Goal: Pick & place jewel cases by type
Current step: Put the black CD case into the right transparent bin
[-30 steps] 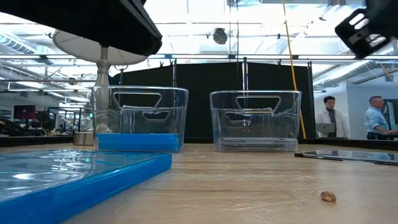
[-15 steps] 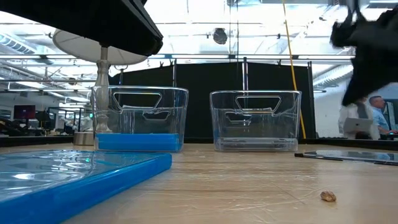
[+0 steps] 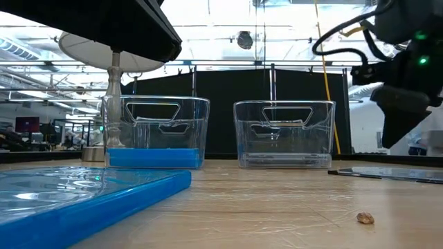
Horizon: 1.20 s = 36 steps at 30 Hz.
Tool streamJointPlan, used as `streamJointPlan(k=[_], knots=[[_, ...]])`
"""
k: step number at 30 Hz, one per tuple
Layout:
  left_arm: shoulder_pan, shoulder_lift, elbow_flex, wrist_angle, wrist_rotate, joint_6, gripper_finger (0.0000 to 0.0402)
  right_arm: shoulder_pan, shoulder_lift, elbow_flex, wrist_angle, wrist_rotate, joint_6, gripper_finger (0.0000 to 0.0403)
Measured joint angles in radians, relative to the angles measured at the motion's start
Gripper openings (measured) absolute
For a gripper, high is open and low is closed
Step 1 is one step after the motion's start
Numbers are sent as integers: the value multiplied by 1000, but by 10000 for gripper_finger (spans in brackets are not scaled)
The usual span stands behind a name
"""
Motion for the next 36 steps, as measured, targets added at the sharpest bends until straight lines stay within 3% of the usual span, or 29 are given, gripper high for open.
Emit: streamJointPlan(k=[13, 25, 36], knots=[[0, 0, 0, -1, 4, 0, 26, -44, 23, -4, 61, -23, -98, 0], [-1, 0, 0, 0, 8, -22, 26, -95, 17, -178, 286, -105, -132, 0], [-1, 0, 0, 0, 9, -26, 26, -26, 16, -195, 391, -100, -251, 0]])
